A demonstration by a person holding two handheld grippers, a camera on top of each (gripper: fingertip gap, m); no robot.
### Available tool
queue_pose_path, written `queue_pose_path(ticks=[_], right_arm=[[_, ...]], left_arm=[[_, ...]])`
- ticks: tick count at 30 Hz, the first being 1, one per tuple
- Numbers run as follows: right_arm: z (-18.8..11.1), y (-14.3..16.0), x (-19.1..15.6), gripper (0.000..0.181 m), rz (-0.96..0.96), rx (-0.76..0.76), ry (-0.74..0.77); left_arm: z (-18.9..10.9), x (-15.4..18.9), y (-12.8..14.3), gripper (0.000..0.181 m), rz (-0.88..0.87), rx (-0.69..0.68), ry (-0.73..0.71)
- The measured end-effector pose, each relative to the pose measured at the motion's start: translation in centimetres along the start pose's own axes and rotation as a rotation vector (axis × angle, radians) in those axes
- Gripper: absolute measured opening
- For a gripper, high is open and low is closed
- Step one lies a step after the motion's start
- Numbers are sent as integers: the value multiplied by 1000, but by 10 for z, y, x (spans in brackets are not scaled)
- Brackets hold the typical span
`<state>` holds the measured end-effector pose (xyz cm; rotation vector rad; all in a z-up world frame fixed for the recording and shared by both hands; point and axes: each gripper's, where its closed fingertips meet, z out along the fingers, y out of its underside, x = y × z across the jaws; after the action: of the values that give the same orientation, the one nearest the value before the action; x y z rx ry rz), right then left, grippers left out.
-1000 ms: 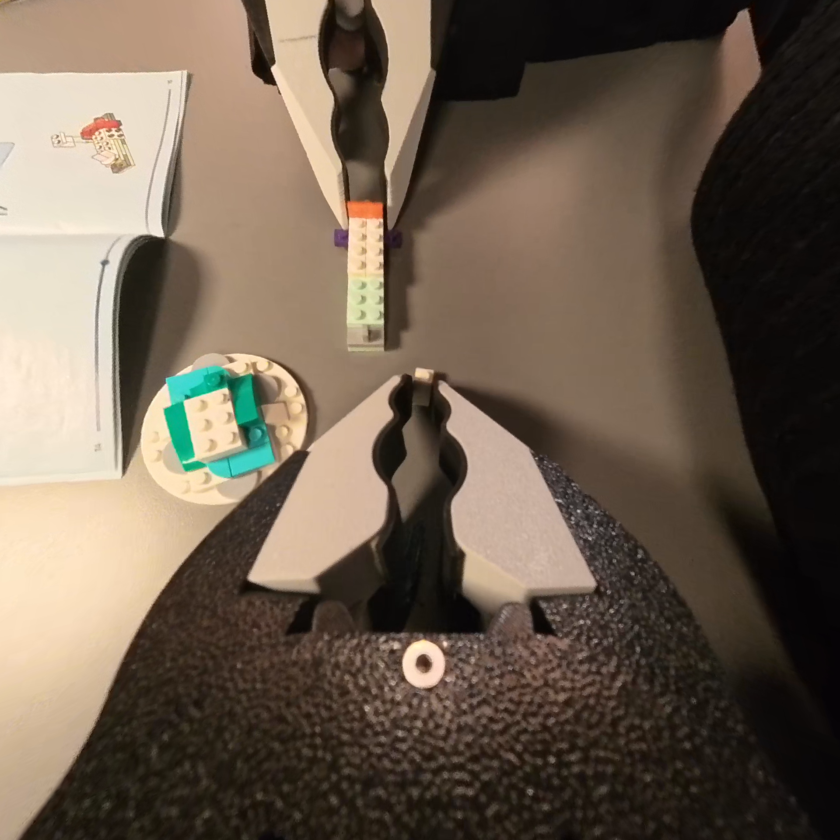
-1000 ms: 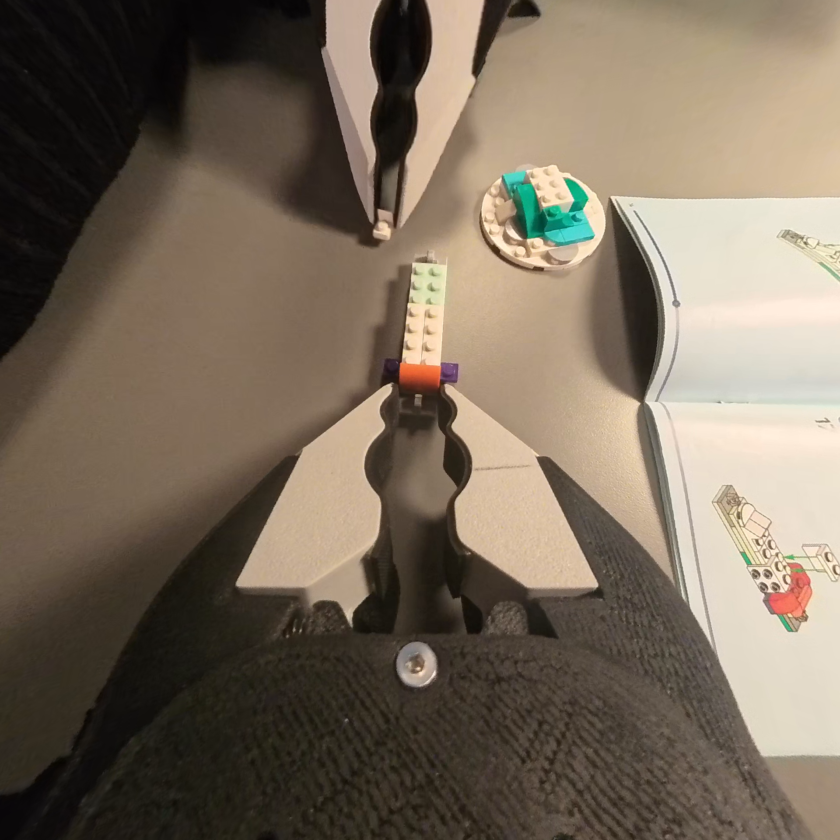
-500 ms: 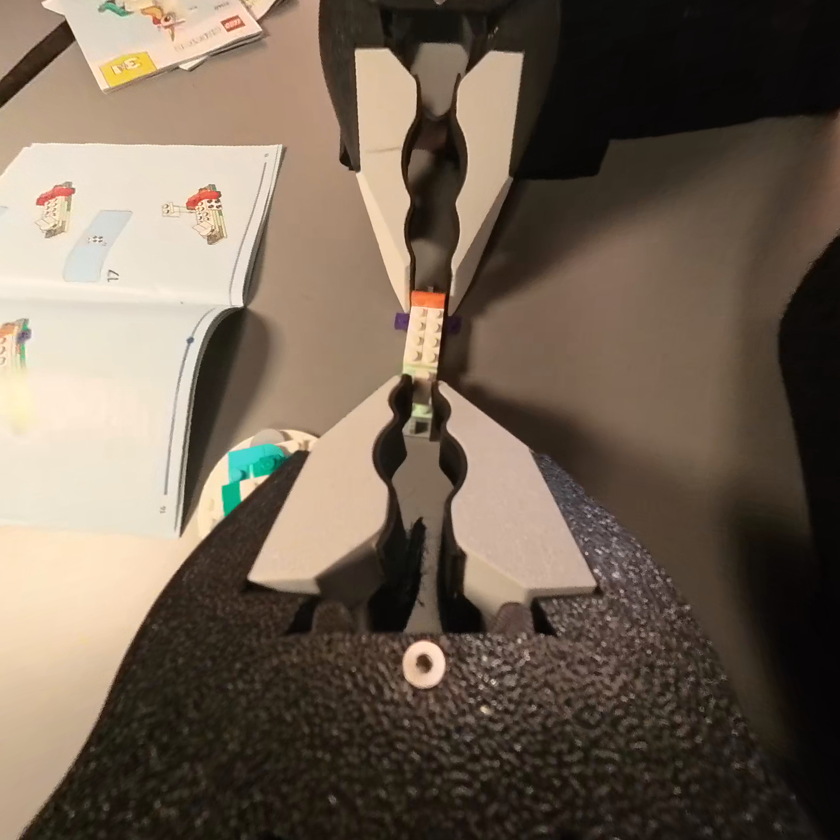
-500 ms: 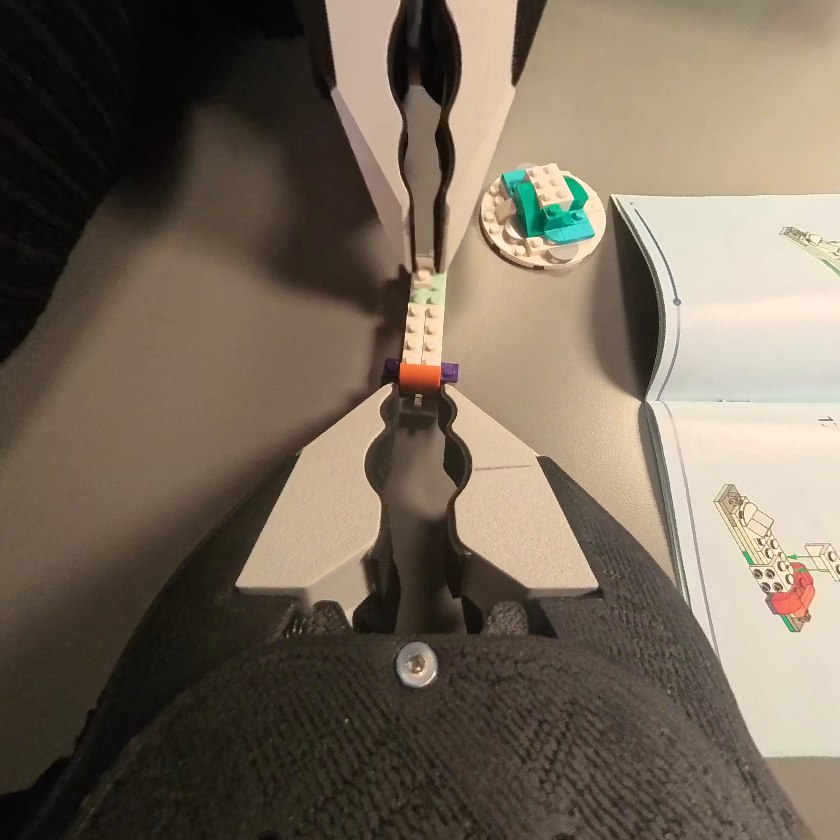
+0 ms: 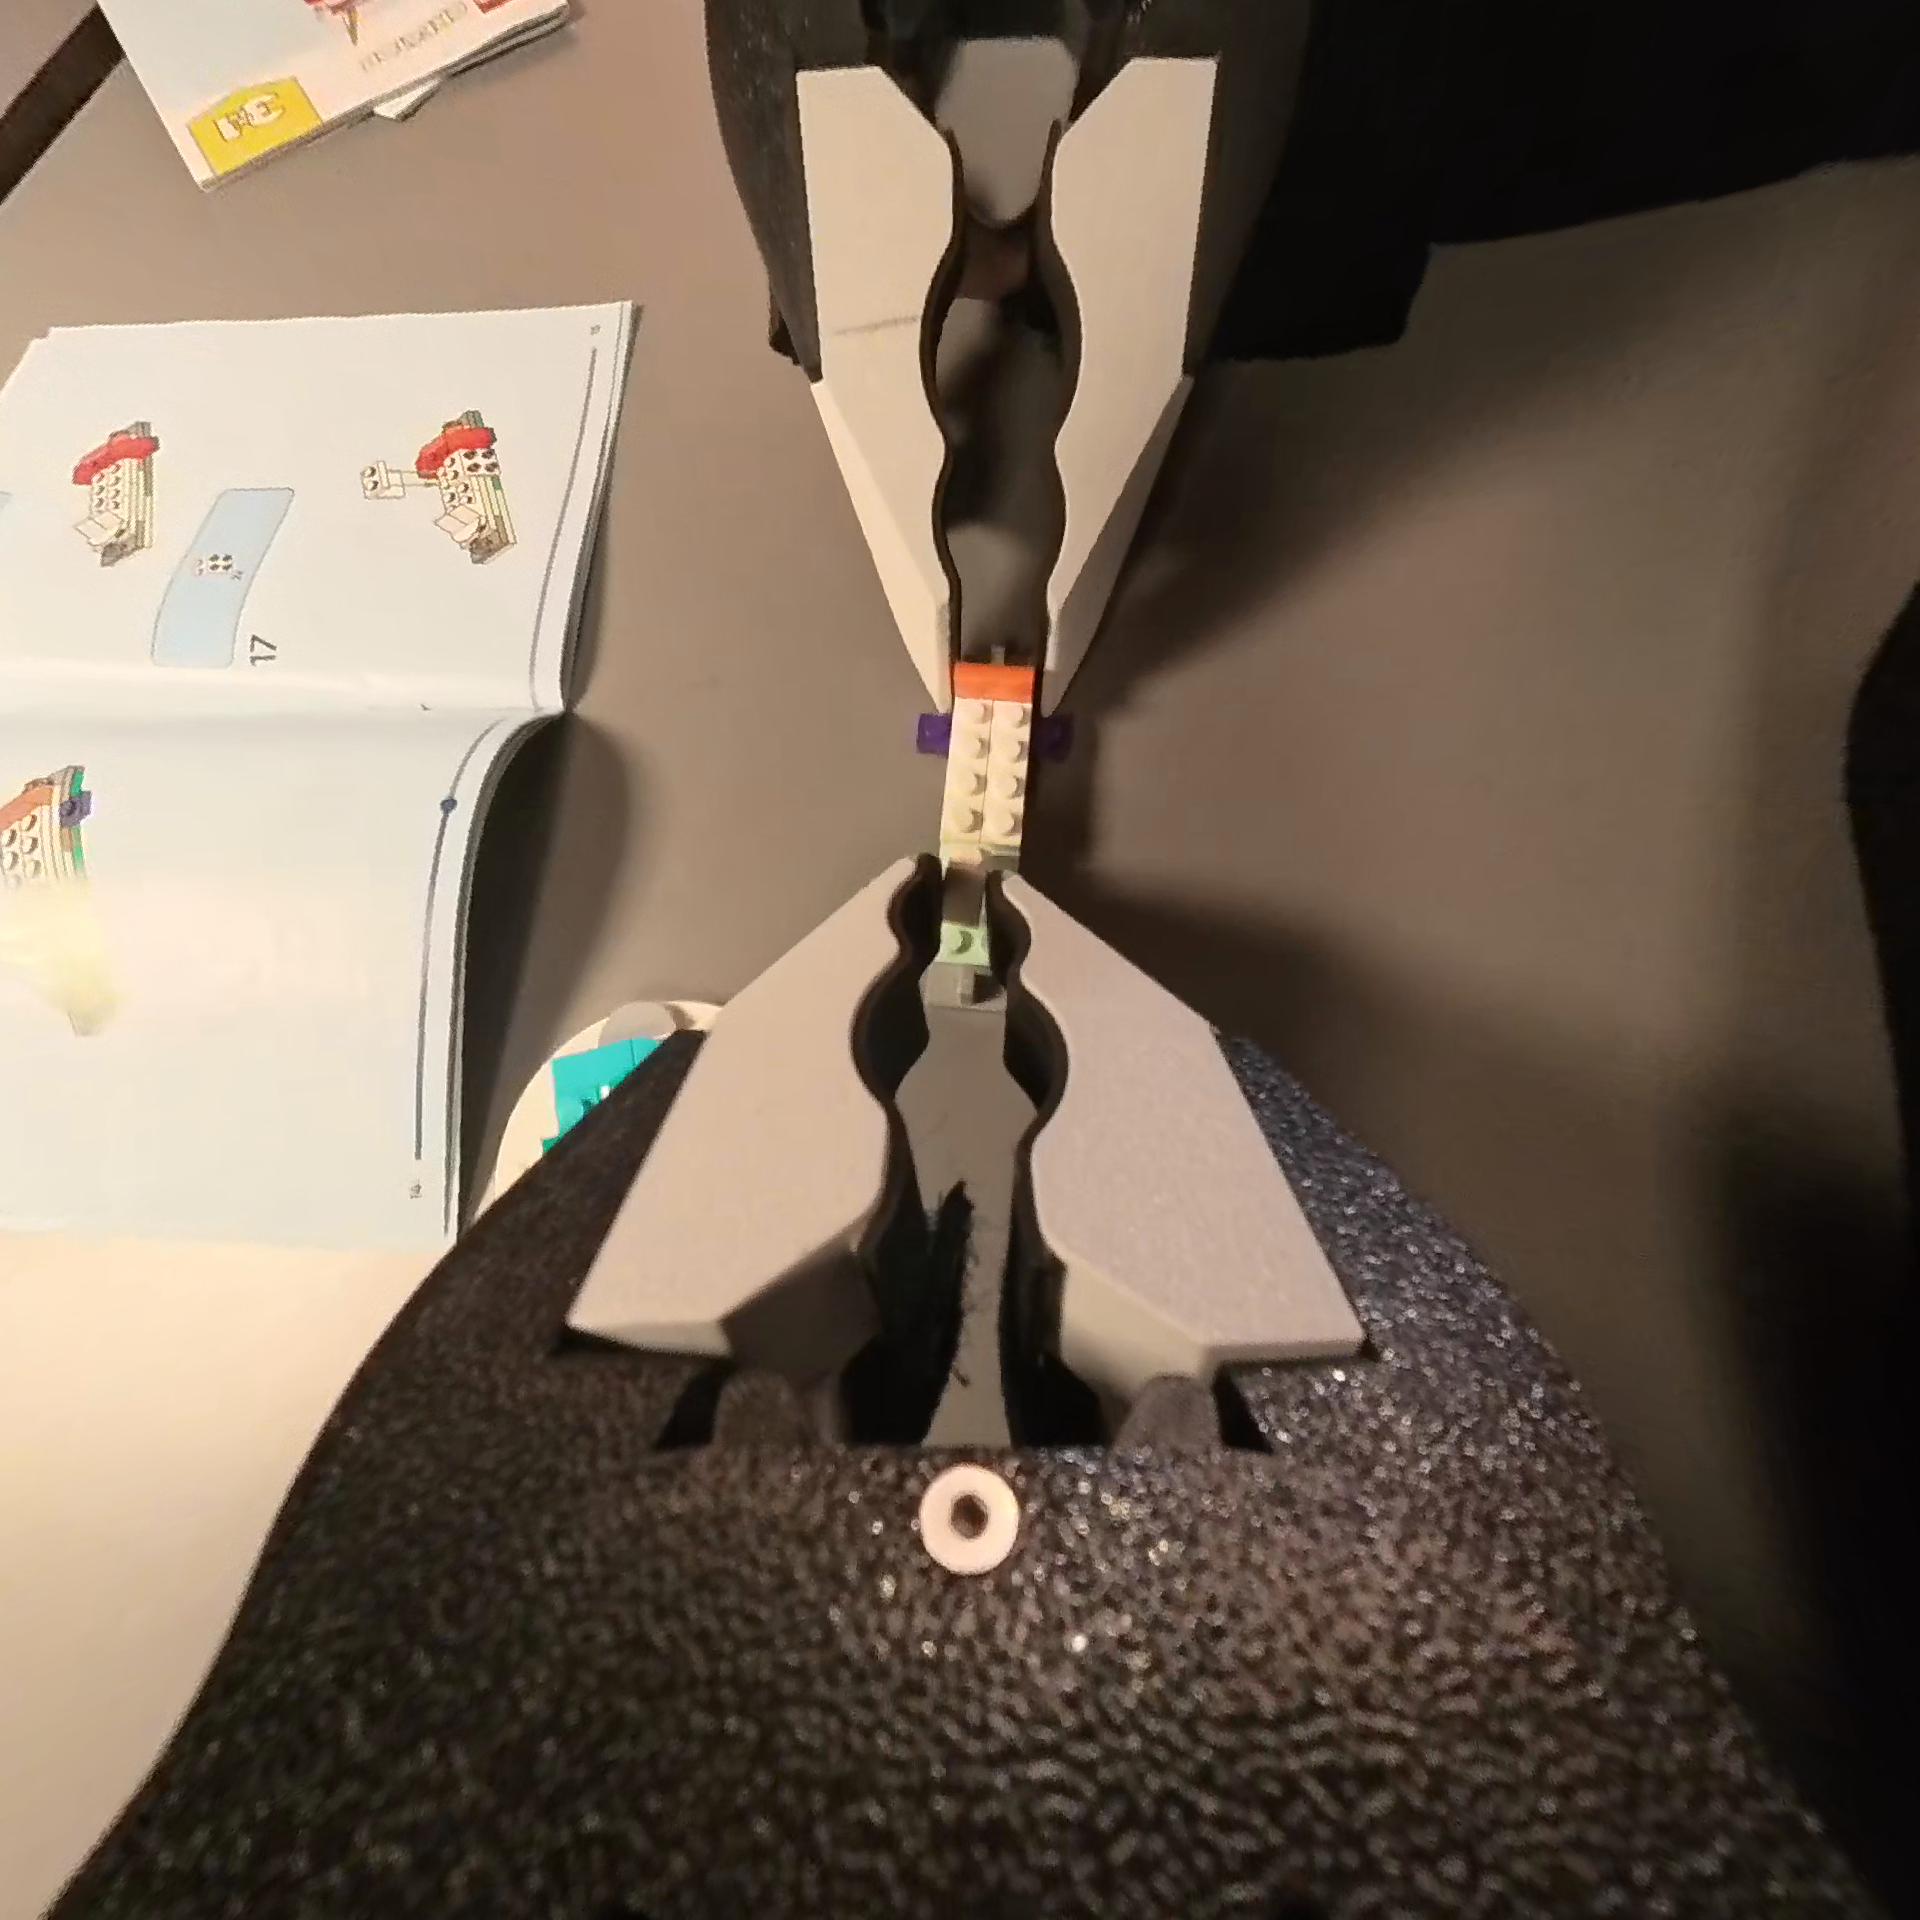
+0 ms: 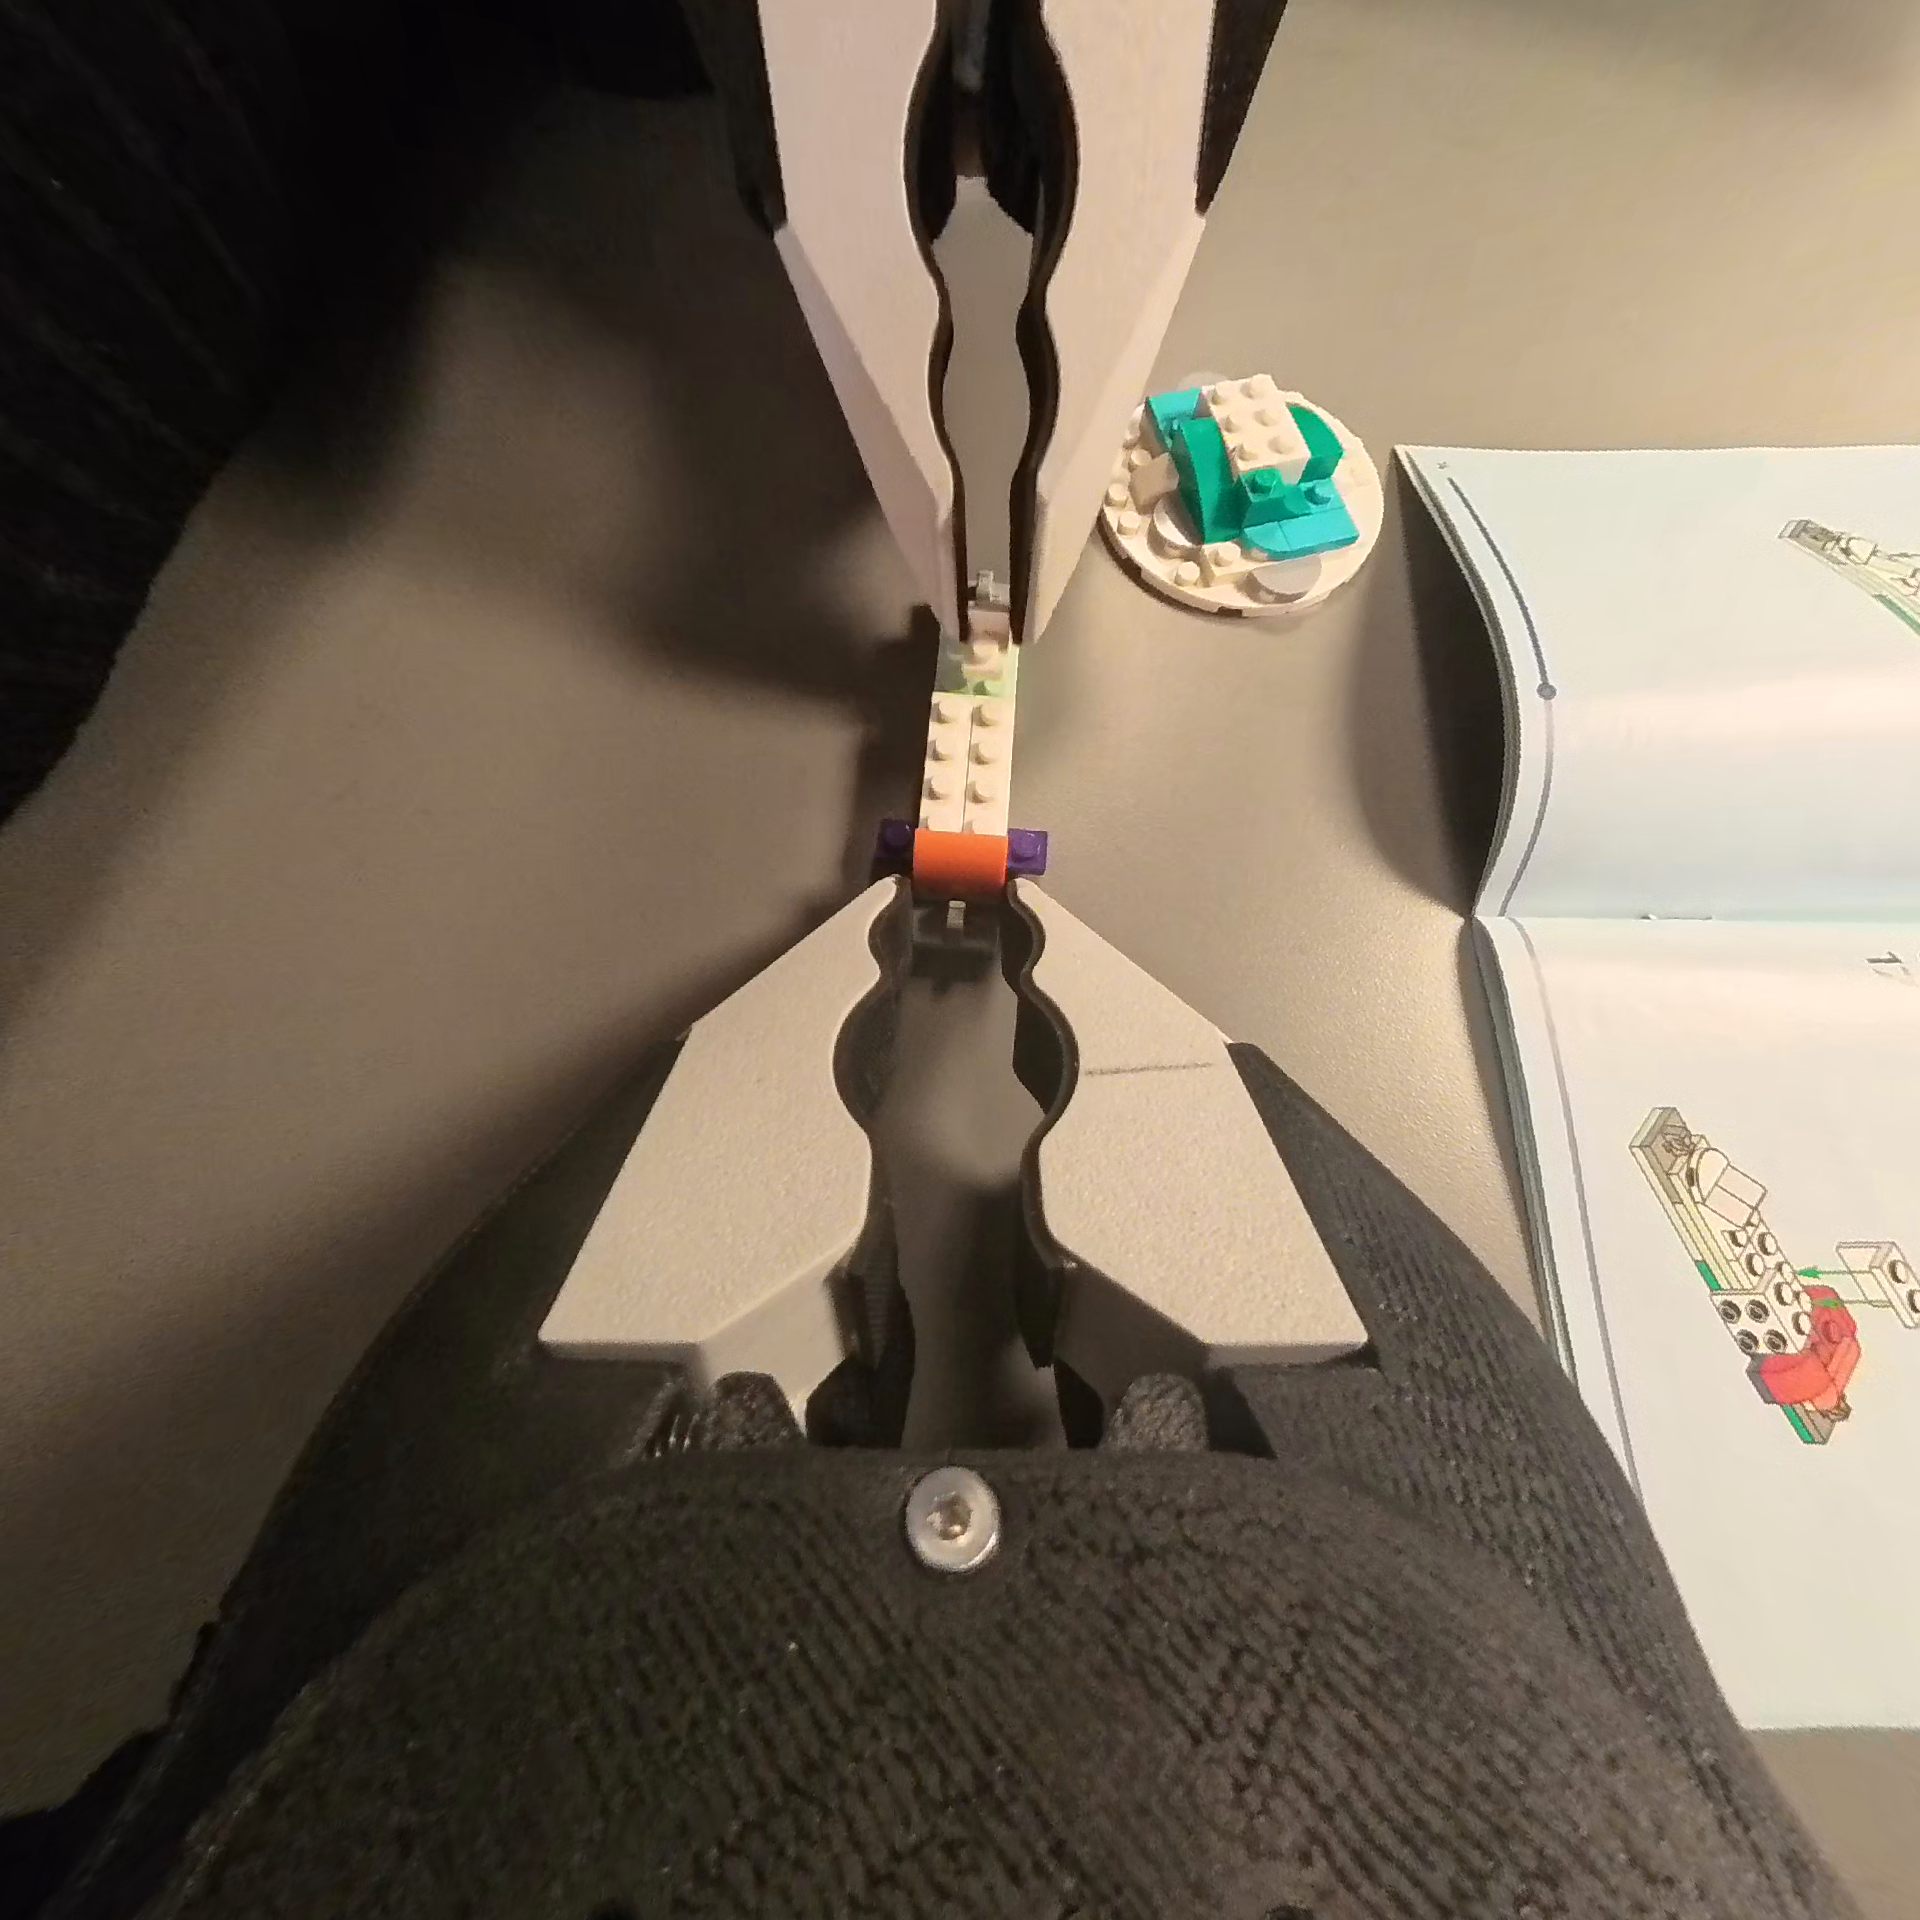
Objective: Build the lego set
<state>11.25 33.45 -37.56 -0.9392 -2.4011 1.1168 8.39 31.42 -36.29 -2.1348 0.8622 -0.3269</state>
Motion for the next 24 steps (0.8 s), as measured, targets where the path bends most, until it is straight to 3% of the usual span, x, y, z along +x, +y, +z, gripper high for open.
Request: queue_pose_path(ticks=[24], right_arm=[[0,0,0,15,2,0,-1]], left_arm=[[3,6,2,7,7,-42,1]])
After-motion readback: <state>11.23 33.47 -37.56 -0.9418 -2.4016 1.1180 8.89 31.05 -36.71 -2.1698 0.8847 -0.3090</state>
